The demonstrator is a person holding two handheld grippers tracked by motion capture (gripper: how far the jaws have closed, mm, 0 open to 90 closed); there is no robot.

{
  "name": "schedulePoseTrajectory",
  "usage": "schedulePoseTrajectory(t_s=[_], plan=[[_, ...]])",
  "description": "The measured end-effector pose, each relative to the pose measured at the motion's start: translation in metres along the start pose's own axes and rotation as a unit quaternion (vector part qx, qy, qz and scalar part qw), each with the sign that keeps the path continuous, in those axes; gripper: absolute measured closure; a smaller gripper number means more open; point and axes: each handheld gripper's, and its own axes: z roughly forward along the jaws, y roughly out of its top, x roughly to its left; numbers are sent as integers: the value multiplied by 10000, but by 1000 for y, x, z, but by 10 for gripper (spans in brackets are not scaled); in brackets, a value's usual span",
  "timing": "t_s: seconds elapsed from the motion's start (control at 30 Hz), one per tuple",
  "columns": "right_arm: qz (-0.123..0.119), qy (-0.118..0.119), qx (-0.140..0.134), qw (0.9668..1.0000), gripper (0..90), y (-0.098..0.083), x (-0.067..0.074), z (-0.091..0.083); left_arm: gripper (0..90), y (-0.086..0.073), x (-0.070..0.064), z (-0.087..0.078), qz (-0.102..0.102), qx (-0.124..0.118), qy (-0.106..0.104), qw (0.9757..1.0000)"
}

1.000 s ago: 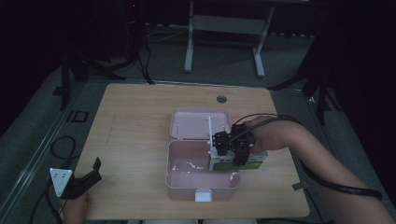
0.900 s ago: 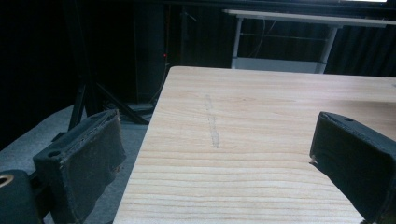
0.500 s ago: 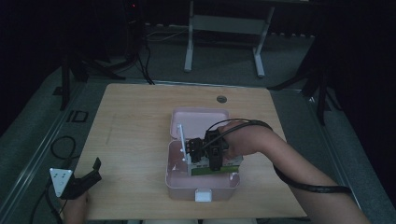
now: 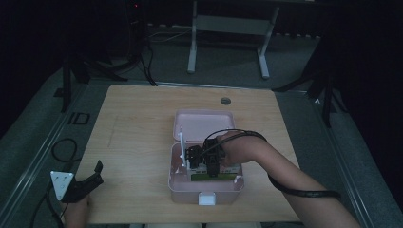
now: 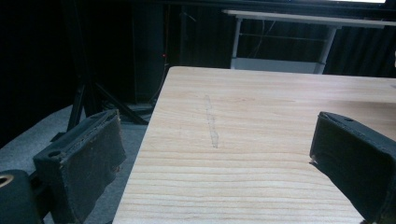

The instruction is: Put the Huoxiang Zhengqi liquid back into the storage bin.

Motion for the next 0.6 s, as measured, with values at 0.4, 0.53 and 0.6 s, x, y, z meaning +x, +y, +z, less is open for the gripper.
schedulePoseTrajectory(t_s=[0.4,0.53,0.6], plan=[[163,311,36,9994,628,0,-5,43,30,0,0,0,6,5,-5,10000],[138,401,5,9991,628,0,-6,52,29,0,0,0,4,5,-9,10000],[72,473,9,9989,627,-1,-6,62,30,0,0,0,7,12,-10,10000]])
